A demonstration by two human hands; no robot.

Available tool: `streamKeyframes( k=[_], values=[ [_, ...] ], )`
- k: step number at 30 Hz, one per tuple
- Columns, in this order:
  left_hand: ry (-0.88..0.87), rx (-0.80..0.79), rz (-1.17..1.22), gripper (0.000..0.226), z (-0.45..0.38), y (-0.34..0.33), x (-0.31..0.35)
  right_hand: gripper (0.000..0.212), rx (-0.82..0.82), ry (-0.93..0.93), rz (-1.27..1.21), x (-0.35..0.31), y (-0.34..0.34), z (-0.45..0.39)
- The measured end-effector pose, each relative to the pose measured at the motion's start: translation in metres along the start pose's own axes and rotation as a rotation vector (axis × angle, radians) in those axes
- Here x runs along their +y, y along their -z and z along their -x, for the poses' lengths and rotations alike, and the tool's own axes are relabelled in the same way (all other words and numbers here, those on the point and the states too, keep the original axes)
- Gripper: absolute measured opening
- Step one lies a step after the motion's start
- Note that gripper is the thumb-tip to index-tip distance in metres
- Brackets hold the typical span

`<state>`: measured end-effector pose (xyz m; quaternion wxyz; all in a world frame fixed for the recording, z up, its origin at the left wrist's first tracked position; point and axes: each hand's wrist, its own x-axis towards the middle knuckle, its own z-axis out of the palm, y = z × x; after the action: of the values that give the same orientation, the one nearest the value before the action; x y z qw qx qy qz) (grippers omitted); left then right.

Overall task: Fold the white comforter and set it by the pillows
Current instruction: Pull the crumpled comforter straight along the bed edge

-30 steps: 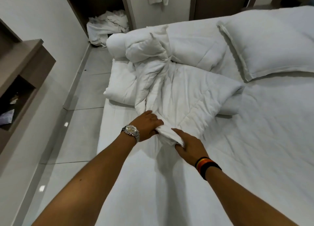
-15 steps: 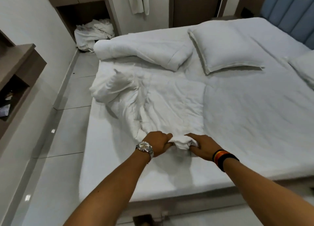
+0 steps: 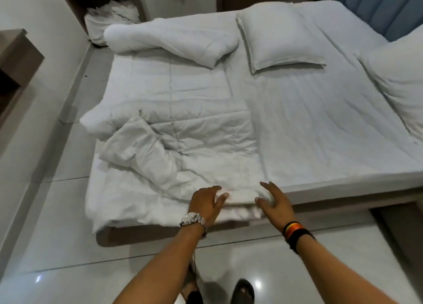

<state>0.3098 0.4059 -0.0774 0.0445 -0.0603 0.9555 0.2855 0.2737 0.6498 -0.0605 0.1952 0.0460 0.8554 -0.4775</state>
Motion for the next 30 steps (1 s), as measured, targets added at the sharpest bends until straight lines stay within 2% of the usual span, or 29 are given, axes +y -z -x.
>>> streamKeyframes(
  k=[3,5,8,10,13,16,19,22,26,30],
  values=[
    [0.183,0.215,0.087,0.049,0.026,0.002,-0.030,0.090,0.200,-0.238,-0.268,0.001,-0.048,0.020],
    [0.404,0.317,0.093,0.058,0.040,-0.001,-0.052,0.115,0.284,-0.440,-0.434,0.003,-0.076,0.023],
    [0.738,0.412,0.239,0.084,0.058,-0.018,-0.085,0.136,0.279,-0.733,-0.666,0.016,-0.115,0.021],
    [0.936,0.437,0.456,0.107,0.063,-0.034,-0.104,0.142,0.245,-0.835,-0.779,0.027,-0.139,0.016],
    [1.217,0.529,0.844,0.147,0.050,-0.050,-0.123,0.139,0.260,-0.943,-0.980,0.038,-0.173,-0.007],
    [1.286,0.613,1.128,0.182,0.024,-0.047,-0.131,0.124,0.184,-0.871,-1.249,0.034,-0.198,-0.036],
    [1.311,0.638,1.277,0.197,0.001,-0.041,-0.129,0.103,0.162,-0.815,-1.375,0.036,-0.208,-0.057],
    [1.322,0.644,1.283,0.193,-0.008,-0.038,-0.118,0.093,0.135,-0.852,-1.359,0.040,-0.208,-0.056],
    [1.395,0.571,1.224,0.176,-0.011,-0.032,-0.114,0.085,0.344,-0.777,-1.301,0.036,-0.205,-0.050],
    [1.467,0.624,1.154,0.156,-0.005,-0.023,-0.120,0.074,0.392,-0.844,-1.113,0.035,-0.199,-0.022]
  ],
)
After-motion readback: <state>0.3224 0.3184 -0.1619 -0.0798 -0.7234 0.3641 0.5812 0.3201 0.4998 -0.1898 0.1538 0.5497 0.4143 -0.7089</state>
